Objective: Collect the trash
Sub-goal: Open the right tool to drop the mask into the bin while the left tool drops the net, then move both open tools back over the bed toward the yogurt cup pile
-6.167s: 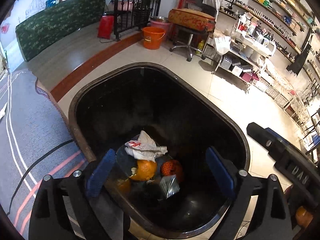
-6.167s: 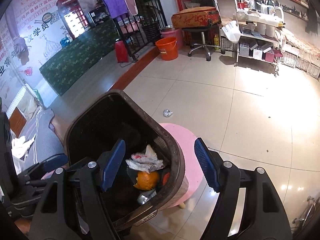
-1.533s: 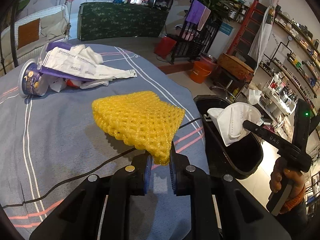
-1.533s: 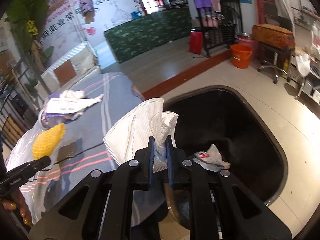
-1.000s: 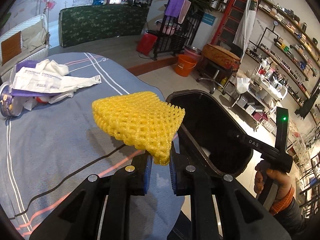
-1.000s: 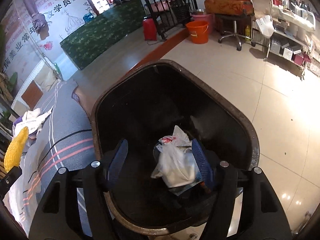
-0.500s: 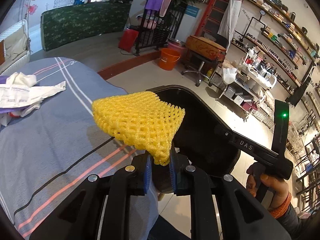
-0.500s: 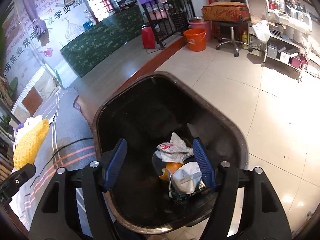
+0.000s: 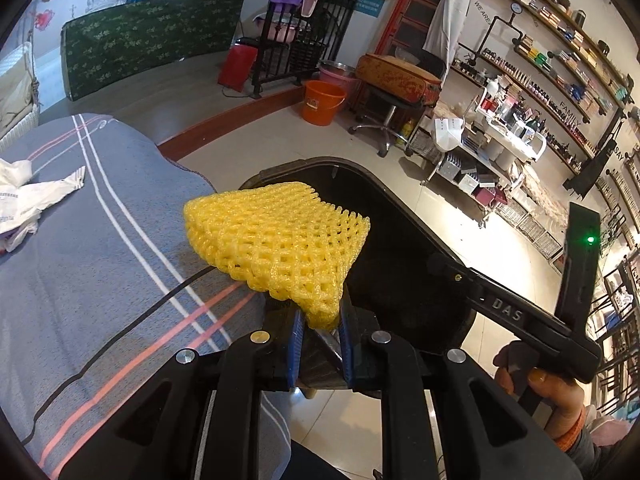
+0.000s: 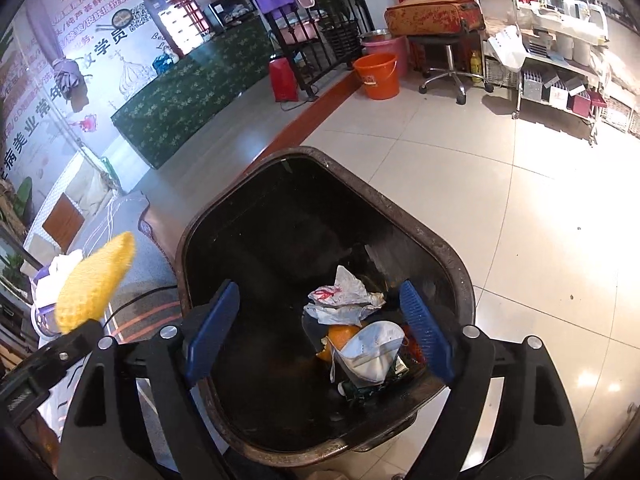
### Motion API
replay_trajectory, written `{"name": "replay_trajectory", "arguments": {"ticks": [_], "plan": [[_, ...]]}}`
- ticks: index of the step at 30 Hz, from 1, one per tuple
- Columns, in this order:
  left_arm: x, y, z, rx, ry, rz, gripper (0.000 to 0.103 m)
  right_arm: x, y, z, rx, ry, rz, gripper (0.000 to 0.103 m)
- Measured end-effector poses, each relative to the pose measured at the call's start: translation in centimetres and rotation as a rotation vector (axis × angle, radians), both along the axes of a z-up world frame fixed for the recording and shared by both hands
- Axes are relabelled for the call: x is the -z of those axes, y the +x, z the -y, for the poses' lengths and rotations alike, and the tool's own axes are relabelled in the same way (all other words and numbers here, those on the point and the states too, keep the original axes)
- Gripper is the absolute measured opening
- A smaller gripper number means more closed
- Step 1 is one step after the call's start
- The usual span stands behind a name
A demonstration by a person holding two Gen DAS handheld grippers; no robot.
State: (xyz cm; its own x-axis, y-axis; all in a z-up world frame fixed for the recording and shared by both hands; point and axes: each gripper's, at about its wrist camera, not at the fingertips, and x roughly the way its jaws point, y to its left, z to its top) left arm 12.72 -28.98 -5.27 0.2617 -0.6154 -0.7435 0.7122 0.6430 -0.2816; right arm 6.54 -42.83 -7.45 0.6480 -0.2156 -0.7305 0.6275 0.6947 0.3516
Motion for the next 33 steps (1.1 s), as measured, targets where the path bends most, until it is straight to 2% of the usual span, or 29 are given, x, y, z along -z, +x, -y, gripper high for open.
{"name": "replay_trajectory", "arguments": {"ticks": [8, 15, 17, 19, 21, 27, 33], "plan": [[0.0, -0.4, 2.2, 0.056, -0.006, 0.015, 0.016, -0.6, -1.3, 1.2, 0.069, 0.003, 0.033, 0.083], [1.8, -0.6, 5.7, 0.12, 0.068, 0.002, 0.018, -1.4, -3.2, 3.2, 0.164, -0.004, 0.074, 0.085], [2.3, -0.7, 6.7, 0.132, 0.087, 0.007, 0.033, -1.2, -3.5, 3.6, 0.175, 0.009, 0.073, 0.085], [2.5, -0.6, 7.0, 0.128, 0.085, 0.004, 0.076, -1.0, -3.7, 3.8, 0.185, 0.012, 0.066, 0.085], [2.7, -0.6, 7.1, 0.125, 0.073, 0.002, 0.089, -0.9, -3.7, 4.0, 0.191, 0.014, 0.06, 0.085], [2.9, -1.0, 6.5, 0.13, 0.098, 0.0, 0.093, -1.0, -3.9, 4.4, 0.209, 0.001, 0.058, 0.085], [0.7, -2.8, 4.2, 0.112, 0.028, 0.064, 0.097, -0.9, -2.9, 3.9, 0.188, 0.013, 0.056, 0.085]]}}
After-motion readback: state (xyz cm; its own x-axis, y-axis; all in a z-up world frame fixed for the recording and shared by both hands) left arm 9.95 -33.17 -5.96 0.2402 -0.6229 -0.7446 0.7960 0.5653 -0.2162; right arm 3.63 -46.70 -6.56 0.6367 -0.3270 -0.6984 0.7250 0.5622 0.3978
